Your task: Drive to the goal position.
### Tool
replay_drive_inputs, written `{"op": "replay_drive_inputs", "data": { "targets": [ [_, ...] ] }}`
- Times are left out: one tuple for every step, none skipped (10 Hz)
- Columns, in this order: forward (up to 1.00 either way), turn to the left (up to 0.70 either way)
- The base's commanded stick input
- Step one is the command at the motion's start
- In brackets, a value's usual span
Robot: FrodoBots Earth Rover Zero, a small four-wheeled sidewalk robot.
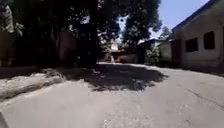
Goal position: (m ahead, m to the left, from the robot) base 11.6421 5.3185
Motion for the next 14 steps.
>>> {"op": "replay_drive_inputs", "data": {
  "targets": [
    [1.00, 0.02],
    [1.00, 0.02],
    [1.00, 0.02],
    [0.99, 0.02],
    [0.98, -0.01],
    [0.99, -0.03],
    [0.98, -0.09],
    [0.99, -0.07],
    [0.98, -0.03],
    [0.98, 0.00],
    [0.98, 0.00],
    [0.98, 0.00],
    [0.98, -0.02],
    [0.98, -0.07]
  ]
}}
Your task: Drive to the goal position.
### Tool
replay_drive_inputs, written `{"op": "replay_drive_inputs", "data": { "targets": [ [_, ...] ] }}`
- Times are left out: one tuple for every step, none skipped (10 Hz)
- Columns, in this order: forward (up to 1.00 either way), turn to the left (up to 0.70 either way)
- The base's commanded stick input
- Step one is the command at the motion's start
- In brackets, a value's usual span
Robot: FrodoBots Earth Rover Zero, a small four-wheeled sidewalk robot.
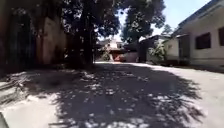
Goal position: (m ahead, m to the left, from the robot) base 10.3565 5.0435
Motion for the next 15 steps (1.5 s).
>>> {"op": "replay_drive_inputs", "data": {
  "targets": [
    [0.99, -0.08],
    [0.99, -0.11],
    [0.99, -0.16],
    [0.98, -0.17],
    [0.98, -0.17],
    [0.98, -0.18],
    [0.97, -0.19],
    [0.97, -0.16],
    [0.98, -0.12],
    [0.97, -0.08],
    [0.97, -0.23],
    [0.97, -0.18],
    [0.97, -0.13],
    [0.97, -0.08],
    [0.98, -0.08]
  ]
}}
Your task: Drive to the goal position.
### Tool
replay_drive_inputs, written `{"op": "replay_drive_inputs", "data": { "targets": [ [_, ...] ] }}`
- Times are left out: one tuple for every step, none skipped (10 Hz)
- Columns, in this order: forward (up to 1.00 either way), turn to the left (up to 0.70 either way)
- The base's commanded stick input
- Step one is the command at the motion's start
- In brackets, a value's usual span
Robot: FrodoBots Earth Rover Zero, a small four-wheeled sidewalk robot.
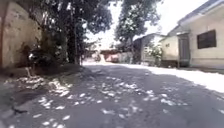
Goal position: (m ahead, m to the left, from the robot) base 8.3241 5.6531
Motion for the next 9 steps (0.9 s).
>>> {"op": "replay_drive_inputs", "data": {
  "targets": [
    [0.97, -0.05],
    [0.99, -0.01],
    [1.00, 0.00],
    [1.00, 0.00],
    [1.00, 0.00],
    [1.00, 0.00],
    [1.00, 0.00],
    [1.00, 0.00],
    [1.00, 0.00]
  ]
}}
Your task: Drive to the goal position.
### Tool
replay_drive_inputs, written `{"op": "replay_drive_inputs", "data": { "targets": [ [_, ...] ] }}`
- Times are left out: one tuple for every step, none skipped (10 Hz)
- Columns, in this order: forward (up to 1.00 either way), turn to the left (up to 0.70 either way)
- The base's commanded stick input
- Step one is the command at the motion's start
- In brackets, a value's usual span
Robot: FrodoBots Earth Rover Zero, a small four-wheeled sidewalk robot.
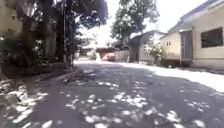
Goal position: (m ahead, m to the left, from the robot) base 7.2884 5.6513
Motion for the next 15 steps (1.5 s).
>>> {"op": "replay_drive_inputs", "data": {
  "targets": [
    [1.00, 0.00],
    [1.00, 0.01],
    [1.00, 0.02],
    [1.00, 0.02],
    [1.00, 0.02],
    [1.00, 0.02],
    [1.00, 0.02],
    [1.00, 0.02],
    [1.00, 0.01],
    [1.00, 0.00],
    [1.00, 0.02],
    [1.00, 0.02],
    [1.00, 0.02],
    [1.00, 0.02],
    [1.00, 0.03]
  ]
}}
